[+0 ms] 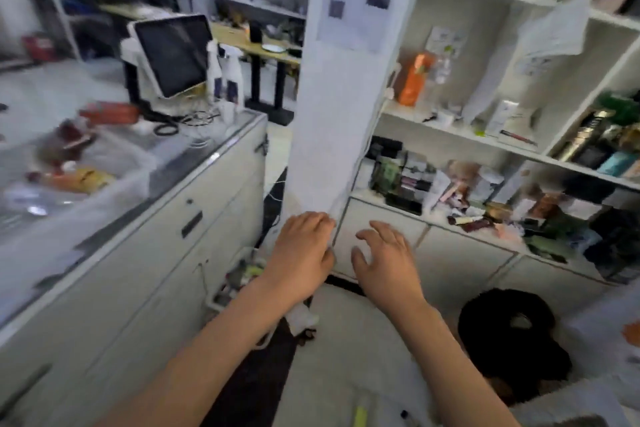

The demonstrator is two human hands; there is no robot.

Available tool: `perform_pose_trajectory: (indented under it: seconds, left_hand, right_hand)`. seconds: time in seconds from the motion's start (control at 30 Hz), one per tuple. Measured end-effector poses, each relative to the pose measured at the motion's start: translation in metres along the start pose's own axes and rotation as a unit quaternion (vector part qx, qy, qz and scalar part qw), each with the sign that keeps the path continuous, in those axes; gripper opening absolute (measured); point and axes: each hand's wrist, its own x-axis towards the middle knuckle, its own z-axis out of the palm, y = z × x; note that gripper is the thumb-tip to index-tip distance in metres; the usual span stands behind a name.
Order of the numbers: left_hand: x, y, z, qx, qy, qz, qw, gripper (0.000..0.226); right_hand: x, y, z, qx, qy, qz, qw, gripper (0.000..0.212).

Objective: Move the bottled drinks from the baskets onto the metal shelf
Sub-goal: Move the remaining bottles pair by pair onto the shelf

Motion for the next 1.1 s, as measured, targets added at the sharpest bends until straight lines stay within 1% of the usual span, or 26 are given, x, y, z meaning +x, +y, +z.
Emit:
perform_pose_trajectory:
  seconds: [0.07,0.13,0.23,0.33,0.5,0.6,0.7,0.83,0.97,1.1]
  left_hand:
    - [-0.026,-0.048,-0.029,0.030,0.013,-0.058,0.998,0.048]
    - [-0.055,-0.092,-0.061,0.063,0.033,-0.106,0.992,0.048]
    - [-0.093,-0.142,-0.103,0.094,0.083,-0.170,0.977,0.044]
    - [-0.129,-0.178,-0.138,0.126,0.119,-0.242,0.955,0.042]
    - [-0.166,-0.212,-0.173,0.147,0.156,-0.346,0.913,0.042]
    - [-0.175,-0.231,-0.186,0.156,0.169,-0.384,0.894,0.041]
    - [-0.171,-0.256,-0.191,0.154,0.173,-0.405,0.885,0.039]
    - [-0.146,-0.295,-0.186,0.145,0.170,-0.451,0.864,0.037]
    - [-0.111,-0.335,-0.180,0.108,0.158,-0.504,0.842,0.038]
    - [-0.086,-0.378,-0.164,0.062,0.142,-0.563,0.812,0.038]
  right_hand:
    - [0.020,-0.055,0.026,0.026,-0.003,-0.051,0.998,0.031]
    - [0.034,-0.117,0.048,0.056,-0.024,-0.105,0.993,0.032]
    - [0.048,-0.195,0.074,0.080,-0.051,-0.191,0.977,0.033]
    - [0.054,-0.257,0.098,0.087,-0.067,-0.255,0.961,0.033]
    - [0.062,-0.330,0.130,0.111,-0.108,-0.338,0.928,0.035]
    - [0.075,-0.361,0.146,0.142,-0.125,-0.357,0.915,0.036]
    - [0.095,-0.386,0.166,0.182,-0.142,-0.371,0.900,0.033]
    - [0.142,-0.407,0.203,0.210,-0.172,-0.371,0.888,0.034]
    - [0.197,-0.411,0.239,0.227,-0.226,-0.302,0.898,0.036]
    - [0.244,-0.416,0.277,0.200,-0.258,-0.253,0.911,0.033]
